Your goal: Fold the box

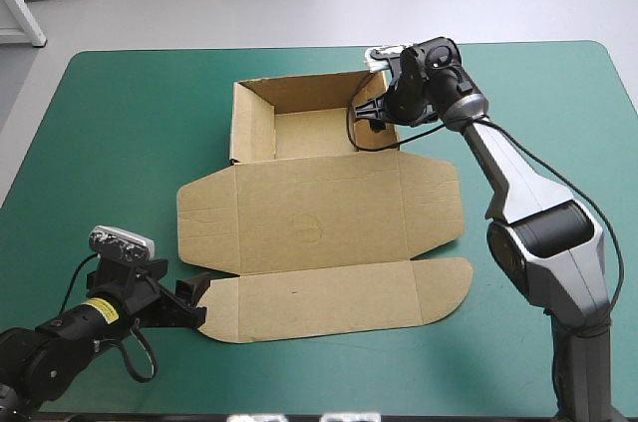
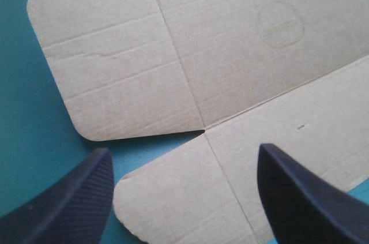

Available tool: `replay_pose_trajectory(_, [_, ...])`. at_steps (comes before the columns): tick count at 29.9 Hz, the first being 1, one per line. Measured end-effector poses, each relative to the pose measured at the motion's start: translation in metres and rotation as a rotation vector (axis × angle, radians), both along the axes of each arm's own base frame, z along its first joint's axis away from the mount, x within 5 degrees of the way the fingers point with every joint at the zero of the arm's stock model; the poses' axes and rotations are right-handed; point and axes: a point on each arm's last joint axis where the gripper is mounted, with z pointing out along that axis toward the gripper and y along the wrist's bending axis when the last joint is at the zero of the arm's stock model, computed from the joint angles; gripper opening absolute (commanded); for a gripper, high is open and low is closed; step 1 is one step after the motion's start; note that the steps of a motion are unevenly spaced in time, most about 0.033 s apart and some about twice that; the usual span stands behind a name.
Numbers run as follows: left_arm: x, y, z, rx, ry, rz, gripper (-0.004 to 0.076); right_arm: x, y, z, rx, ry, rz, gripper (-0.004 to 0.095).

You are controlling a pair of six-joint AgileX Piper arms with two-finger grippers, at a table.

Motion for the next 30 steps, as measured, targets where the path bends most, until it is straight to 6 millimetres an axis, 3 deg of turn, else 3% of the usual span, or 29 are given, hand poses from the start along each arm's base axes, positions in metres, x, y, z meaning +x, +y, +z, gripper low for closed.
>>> replay_pose_trajectory(5, [0.0,0.0,0.0,0.0,0.0,0.0,0.0504,0.002,0.005,-0.01,0.026,0.033,0.011,0.0657])
replay_pose_trajectory(8, [0.0,0.0,0.0,0.0,0.0,0.0,0.0504,0.002,0.005,-0.011,0.03,0.037,0.013,0.0583])
replay_pose_trajectory(12, [0.0,0.0,0.0,0.0,0.0,0.0,0.0504,0.002,0.005,-0.011,0.03,0.037,0.014,0.0296])
replay_pose_trajectory(14, [0.0,0.0,0.0,0.0,0.0,0.0,0.0504,0.002,0.005,-0.011,0.026,0.039,0.018,0.0099])
replay_pose_trajectory(16, [0.0,0.0,0.0,0.0,0.0,0.0,0.0503,0.002,0.005,-0.012,0.018,0.043,0.033,-0.0017])
replay_pose_trajectory(30, [0.0,0.0,0.0,0.001,0.005,-0.001,0.0496,0.005,-0.009,-0.012,-0.049,0.046,0.036,-0.0013])
